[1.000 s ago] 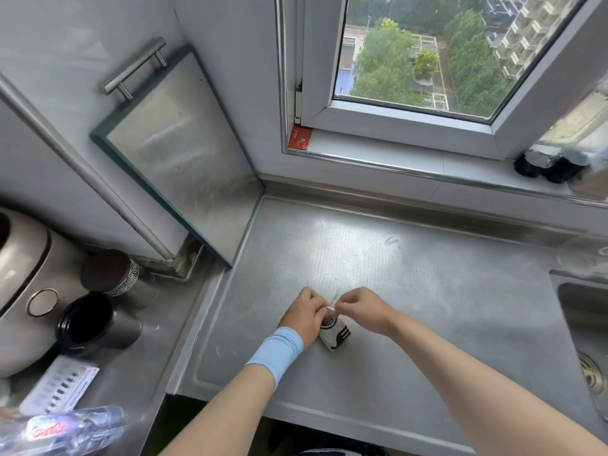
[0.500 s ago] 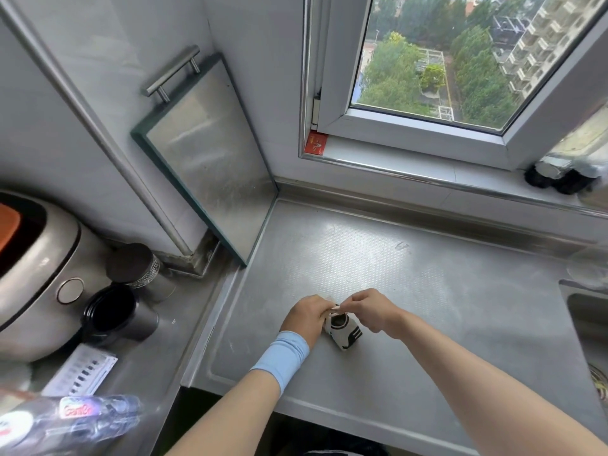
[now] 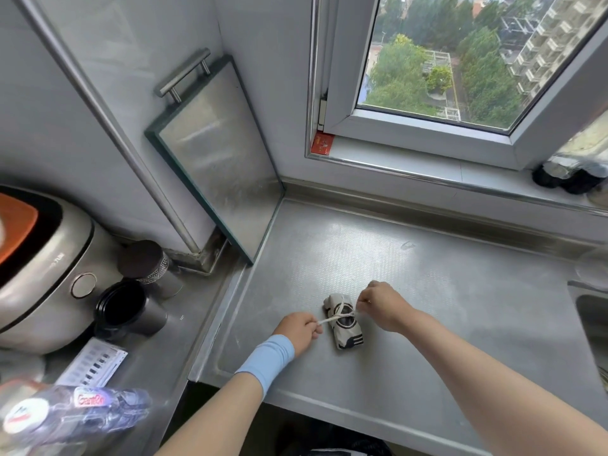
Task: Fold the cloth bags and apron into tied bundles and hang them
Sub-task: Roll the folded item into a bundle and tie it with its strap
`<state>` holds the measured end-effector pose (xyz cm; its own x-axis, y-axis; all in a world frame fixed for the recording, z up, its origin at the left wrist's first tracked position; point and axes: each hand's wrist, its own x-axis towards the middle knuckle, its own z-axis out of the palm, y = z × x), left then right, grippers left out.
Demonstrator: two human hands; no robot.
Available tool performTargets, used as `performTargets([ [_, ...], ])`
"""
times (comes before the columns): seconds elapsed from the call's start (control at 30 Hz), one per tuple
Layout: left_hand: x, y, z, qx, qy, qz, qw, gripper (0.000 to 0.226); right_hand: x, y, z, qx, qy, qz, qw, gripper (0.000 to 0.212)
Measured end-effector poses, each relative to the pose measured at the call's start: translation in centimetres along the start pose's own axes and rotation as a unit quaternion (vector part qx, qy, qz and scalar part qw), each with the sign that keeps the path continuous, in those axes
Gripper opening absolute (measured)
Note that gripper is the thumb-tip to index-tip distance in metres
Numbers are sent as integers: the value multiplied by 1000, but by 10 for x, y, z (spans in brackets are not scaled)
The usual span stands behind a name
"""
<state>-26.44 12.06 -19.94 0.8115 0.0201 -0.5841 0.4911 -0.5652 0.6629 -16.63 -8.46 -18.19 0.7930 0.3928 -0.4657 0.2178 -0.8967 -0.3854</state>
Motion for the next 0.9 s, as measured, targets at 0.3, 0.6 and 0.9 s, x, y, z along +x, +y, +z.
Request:
performTargets([
  [0.3, 11, 30, 1, 5, -25, -46, 999, 33, -4, -3, 2, 85, -13, 45, 995, 16],
  [0.6, 17, 16, -4, 143, -5, -14, 990, 34, -12, 12, 16, 160, 17, 94, 983, 16],
  [0.9, 23, 27, 4, 62, 7, -14, 998, 28, -12, 11, 18, 251, 29, 136, 958, 18],
])
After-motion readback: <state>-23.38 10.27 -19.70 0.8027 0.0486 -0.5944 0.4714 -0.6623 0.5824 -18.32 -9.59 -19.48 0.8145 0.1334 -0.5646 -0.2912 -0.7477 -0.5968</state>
